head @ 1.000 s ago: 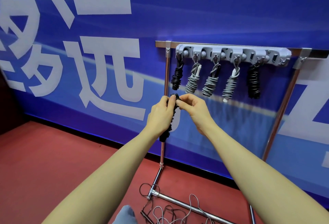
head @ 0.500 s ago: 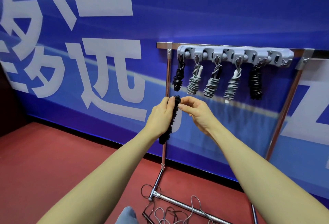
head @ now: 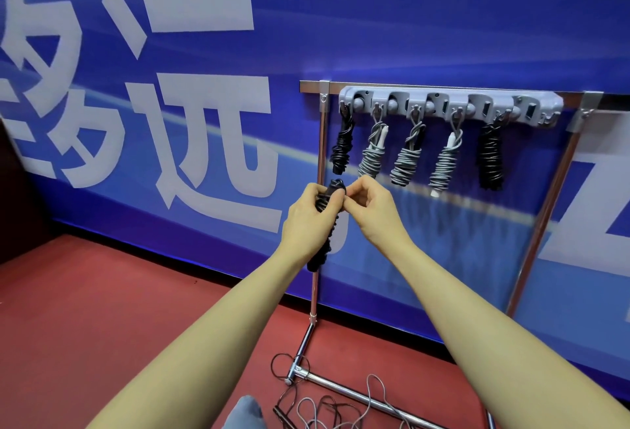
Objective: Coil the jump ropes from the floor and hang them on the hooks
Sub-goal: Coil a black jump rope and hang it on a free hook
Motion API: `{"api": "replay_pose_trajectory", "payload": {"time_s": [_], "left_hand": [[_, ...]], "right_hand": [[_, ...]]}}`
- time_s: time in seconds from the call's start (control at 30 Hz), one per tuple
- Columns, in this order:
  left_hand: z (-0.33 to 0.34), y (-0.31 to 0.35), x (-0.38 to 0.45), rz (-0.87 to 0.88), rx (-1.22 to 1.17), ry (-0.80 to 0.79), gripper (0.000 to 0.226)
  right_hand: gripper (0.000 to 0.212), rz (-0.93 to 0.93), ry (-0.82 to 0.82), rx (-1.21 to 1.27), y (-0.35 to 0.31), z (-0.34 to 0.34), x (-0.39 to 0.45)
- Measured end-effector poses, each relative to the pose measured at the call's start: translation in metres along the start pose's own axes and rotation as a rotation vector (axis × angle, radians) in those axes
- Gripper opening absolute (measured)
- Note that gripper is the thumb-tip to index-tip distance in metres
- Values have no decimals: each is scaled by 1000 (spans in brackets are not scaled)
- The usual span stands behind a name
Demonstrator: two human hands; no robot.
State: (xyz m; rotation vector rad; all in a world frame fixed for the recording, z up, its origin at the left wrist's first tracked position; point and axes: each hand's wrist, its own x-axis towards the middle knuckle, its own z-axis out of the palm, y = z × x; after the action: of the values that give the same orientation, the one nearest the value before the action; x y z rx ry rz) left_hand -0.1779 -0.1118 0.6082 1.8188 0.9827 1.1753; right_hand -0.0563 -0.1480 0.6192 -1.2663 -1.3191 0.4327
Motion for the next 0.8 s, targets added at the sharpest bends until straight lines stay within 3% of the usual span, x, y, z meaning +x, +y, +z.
{"api": "replay_pose_trajectory", "payload": {"time_s": [0.23,0.47,0.8], "left_hand": [[1,-6,3,6,-18,26,36],[-9,-3,8,17,-170,-128,37],[-18,-1,8,-26,-310,-176,34]], "right_hand": [[5,16,-50,5,0,-1,-1],[21,-26,-96,9,-2,-7,-1],[15,-33,-90,95,-6,2,-6]]}}
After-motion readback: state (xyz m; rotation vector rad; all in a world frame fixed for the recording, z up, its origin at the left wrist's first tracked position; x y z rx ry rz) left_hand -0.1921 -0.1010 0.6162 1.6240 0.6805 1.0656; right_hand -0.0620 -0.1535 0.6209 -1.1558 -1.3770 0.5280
